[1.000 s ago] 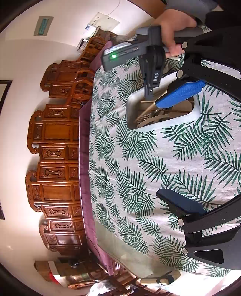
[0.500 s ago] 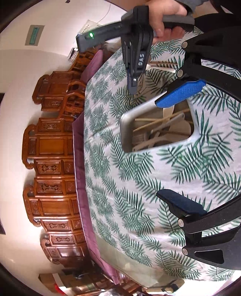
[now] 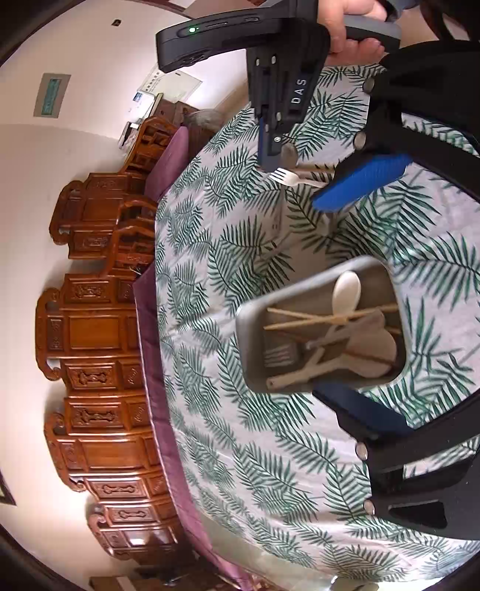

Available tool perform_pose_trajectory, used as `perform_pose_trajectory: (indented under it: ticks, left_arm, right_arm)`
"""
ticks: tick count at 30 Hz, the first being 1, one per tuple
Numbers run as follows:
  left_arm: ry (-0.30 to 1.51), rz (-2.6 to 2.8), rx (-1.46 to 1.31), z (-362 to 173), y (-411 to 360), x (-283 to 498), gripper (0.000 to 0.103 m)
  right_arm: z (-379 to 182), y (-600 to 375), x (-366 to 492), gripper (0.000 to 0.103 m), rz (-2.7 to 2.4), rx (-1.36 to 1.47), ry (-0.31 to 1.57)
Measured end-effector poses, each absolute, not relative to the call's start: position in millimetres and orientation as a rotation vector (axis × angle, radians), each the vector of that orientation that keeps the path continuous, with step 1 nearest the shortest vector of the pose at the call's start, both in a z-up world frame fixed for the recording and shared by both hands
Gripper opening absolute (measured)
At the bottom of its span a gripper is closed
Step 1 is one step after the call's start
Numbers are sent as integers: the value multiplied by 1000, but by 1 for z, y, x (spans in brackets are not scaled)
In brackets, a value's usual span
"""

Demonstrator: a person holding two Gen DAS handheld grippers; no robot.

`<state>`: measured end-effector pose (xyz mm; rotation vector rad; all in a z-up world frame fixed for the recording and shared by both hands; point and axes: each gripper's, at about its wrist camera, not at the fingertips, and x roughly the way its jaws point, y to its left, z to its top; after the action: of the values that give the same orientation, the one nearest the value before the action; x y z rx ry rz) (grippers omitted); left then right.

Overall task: Organize utensils
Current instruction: 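Grasp a cream plastic fork with the left gripper while the right gripper moves over the pile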

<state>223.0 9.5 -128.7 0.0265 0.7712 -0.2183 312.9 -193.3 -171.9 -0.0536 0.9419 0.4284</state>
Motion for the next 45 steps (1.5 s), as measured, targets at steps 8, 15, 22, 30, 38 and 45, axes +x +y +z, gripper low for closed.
perform_pose_trajectory:
  ticks: [8, 15, 22, 30, 38, 45]
  left_arm:
    - [738, -297, 72, -134, -35, 228, 93]
    - [785, -362, 113, -151, -72, 239, 93]
    - [872, -445, 126, -177, -103, 260, 93]
    - [953, -477, 173, -206, -129, 290, 68]
    - [1026, -478, 239, -236, -152, 316, 52]
    - [1082, -512, 249, -249, -161, 328, 37]
  right_arm:
    - [-197, -237, 305, 7, 362, -30, 976]
    - [-223, -278, 293, 14, 303, 9, 1028]
    - [-239, -300, 288, 14, 276, 32, 1056]
    - [-263, -307, 283, 14, 278, 52, 1094]
    - [-282, -306, 279, 14, 283, 24, 1116]
    - [-283, -308, 279, 14, 291, 19, 1115]
